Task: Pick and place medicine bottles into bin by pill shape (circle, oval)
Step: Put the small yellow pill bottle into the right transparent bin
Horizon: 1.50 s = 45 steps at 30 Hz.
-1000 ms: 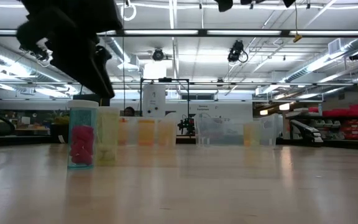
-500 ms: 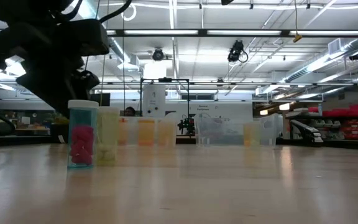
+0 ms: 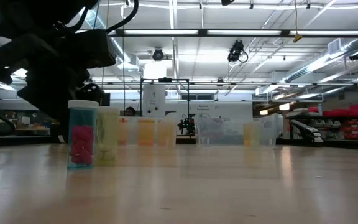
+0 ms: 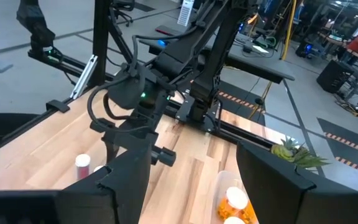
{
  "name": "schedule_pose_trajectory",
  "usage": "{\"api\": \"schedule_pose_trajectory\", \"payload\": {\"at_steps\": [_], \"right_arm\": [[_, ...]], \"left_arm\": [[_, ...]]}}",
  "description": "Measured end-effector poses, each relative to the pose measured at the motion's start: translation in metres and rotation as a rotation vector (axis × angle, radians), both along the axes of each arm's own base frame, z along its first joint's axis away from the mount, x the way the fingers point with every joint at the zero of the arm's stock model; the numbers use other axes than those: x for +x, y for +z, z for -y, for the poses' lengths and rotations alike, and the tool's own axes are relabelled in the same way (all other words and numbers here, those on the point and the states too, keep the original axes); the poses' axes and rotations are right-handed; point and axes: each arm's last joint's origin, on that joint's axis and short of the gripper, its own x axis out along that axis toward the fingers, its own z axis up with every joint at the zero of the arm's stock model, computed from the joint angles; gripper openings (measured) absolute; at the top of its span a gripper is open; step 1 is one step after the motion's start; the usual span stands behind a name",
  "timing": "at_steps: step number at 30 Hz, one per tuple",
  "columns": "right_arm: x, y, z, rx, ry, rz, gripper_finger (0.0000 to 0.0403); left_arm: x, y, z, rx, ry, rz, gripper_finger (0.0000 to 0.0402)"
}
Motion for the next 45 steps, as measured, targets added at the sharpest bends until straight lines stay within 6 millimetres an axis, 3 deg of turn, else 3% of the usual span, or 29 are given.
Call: {"api": "schedule_pose_trajectory", "payload": {"at_steps": [26,35,45], "right_arm": [[0.000,0.000,0.000,0.001,0.001,0.001,0.0244],[0.000,0.000,0.000,0.000,0.002,0.002,0.0244],[0.000,0.000,0.002,-0.016,-0.061,0.004,0.0244]], "left_arm": [[0.010,0.003,0.006,-0.034,-0.089,0.105,0.0242],[0.012,0.004,0.006,-0.008,-0.123,0.125,0.0218],[0.018,0.007,-0.002,0.014,-0.120,0.176,0.0157]]}}
